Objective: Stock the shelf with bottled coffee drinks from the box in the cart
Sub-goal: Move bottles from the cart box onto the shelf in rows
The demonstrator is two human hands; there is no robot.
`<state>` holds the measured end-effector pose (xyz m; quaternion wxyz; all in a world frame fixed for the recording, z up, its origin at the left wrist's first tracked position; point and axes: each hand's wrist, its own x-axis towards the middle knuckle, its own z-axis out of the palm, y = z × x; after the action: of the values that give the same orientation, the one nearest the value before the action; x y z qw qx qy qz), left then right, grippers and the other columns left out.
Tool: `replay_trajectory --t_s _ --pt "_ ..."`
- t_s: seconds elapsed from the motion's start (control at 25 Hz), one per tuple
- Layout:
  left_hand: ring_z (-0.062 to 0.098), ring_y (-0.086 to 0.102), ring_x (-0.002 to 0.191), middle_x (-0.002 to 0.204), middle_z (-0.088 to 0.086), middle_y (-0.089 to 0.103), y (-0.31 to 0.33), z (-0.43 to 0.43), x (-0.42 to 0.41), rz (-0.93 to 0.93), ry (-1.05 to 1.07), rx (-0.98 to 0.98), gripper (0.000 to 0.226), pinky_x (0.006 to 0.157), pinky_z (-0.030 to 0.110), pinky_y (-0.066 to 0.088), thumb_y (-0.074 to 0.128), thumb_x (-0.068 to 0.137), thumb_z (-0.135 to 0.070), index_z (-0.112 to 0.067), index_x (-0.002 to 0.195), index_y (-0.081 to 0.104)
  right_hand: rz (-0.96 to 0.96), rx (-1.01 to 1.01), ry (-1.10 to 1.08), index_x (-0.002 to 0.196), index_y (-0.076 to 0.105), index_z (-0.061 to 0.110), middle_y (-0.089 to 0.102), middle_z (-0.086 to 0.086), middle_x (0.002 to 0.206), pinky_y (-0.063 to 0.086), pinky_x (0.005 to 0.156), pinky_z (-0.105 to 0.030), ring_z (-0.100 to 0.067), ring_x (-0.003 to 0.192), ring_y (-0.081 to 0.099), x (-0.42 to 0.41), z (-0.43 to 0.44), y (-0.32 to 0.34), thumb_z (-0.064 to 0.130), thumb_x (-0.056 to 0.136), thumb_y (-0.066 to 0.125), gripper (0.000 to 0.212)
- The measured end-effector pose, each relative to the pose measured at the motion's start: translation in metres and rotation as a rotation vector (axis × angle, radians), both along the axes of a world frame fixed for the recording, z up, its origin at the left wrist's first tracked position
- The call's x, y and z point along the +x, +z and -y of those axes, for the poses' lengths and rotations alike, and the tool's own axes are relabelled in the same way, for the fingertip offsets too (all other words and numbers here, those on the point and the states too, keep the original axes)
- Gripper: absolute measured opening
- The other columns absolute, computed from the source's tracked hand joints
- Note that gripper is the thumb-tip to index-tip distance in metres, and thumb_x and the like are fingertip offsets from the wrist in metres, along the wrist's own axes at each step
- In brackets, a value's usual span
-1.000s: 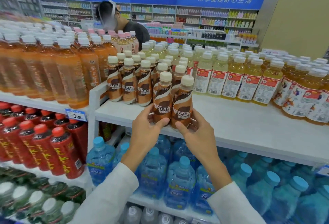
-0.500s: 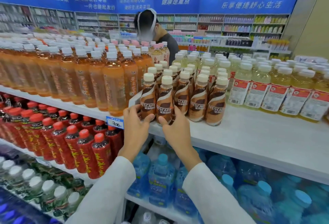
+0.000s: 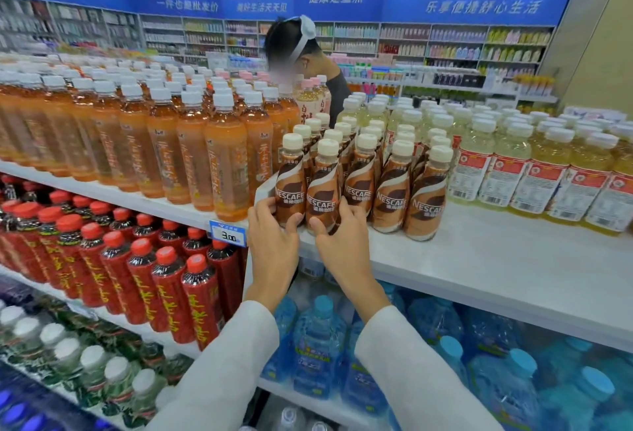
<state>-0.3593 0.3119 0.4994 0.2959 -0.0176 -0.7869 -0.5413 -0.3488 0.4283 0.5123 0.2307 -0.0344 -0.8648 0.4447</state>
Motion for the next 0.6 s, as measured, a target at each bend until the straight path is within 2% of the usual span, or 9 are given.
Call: replay_trajectory --t_s 0.24,0.44,0.6 --pt "0.024 0.058 0.113 0.122 0.006 0.053 -0.002 0.0011 -0.0029 0.026 0.011 0.009 0.044 0.098 0.042 0.05 0.075 0.093 -0.023 -0.01 0.129 0.055 0.0 -0.019 -0.007 0.156 0.033 0.011 0.037 -0.006 0.151 0.033 0.115 -0.029 -0.021 0.141 0.039 0.0037 0.0045 0.0008 0.033 0.097 0.065 0.072" --pt "0.022 0.058 0.112 0.123 0.006 0.053 0.0001 0.0004 0.0005 0.018 0.004 0.011 0.045 0.097 0.04 0.05 0.075 0.093 -0.024 -0.011 0.13 0.054 -0.001 -0.025 -0.015 0.156 0.032 0.012 0.037 -0.006 0.151 0.037 0.116 -0.033 -0.022 0.14 0.041 0.002 0.0057 -0.001 0.035 0.098 0.063 0.069" --pt "0.021 0.057 0.112 0.122 0.005 0.054 -0.0012 0.0025 0.0016 0.019 -0.005 -0.017 0.046 0.096 0.039 0.049 0.075 0.092 -0.028 -0.012 0.13 0.054 0.028 -0.032 0.011 0.161 0.02 0.01 0.029 -0.006 0.159 0.027 0.114 -0.025 -0.022 0.146 0.032 0.0026 0.0046 -0.0007 0.037 0.099 0.062 0.079"
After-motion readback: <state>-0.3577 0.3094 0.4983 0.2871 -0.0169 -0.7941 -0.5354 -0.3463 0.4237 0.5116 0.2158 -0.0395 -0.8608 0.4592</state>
